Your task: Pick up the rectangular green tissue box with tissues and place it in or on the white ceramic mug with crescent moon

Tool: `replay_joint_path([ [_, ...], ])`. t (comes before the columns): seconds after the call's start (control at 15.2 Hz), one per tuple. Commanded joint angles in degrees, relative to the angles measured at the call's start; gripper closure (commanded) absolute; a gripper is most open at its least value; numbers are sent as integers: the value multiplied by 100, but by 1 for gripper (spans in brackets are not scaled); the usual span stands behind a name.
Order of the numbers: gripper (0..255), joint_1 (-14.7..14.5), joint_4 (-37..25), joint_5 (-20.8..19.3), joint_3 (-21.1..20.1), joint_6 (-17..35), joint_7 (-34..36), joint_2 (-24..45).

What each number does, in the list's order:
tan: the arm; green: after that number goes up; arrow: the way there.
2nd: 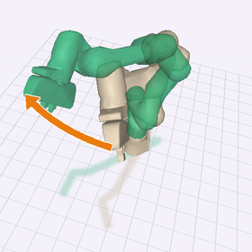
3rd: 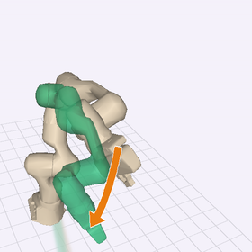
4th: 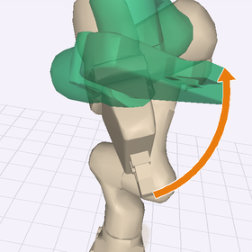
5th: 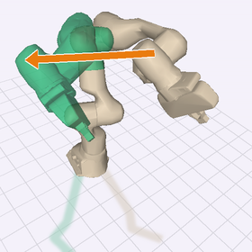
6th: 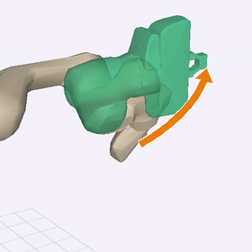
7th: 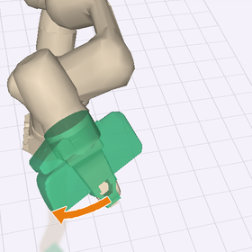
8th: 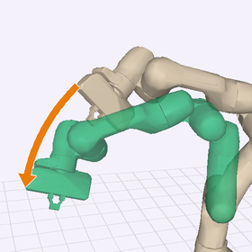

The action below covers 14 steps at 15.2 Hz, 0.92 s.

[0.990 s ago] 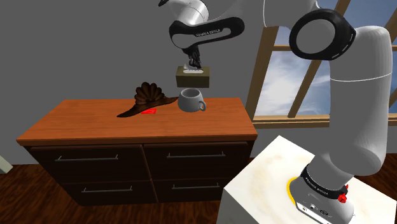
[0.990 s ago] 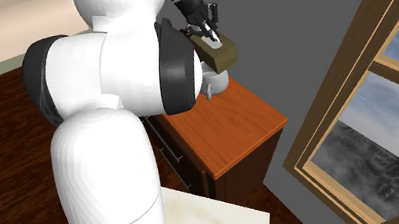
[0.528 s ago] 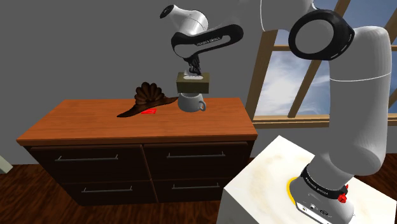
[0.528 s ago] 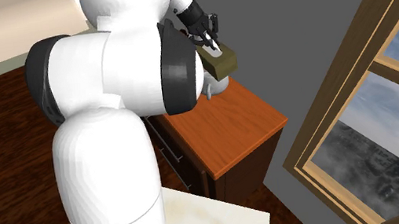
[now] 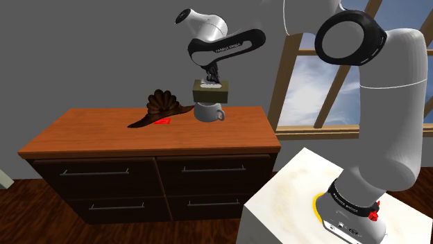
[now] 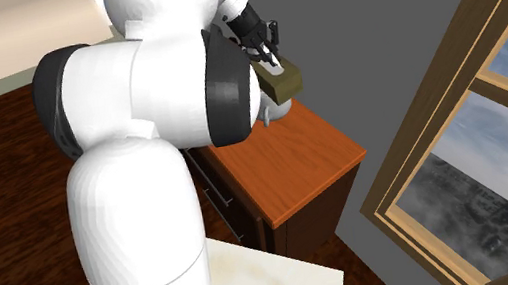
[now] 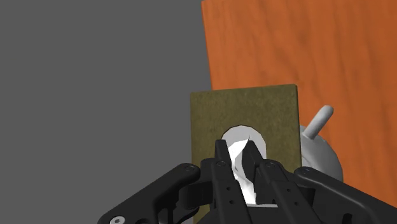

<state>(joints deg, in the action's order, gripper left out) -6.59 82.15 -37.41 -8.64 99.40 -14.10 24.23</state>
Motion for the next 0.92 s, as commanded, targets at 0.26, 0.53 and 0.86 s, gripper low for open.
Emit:
replay_joint_path([
  [0.26,0,-5,5,19,-13,-1,-18,38],
  [0.53,0,-133,-289,49,-62,-334,-54,36],
  [0.86,0,-254,-627,65,-97,-658,-108,75],
])
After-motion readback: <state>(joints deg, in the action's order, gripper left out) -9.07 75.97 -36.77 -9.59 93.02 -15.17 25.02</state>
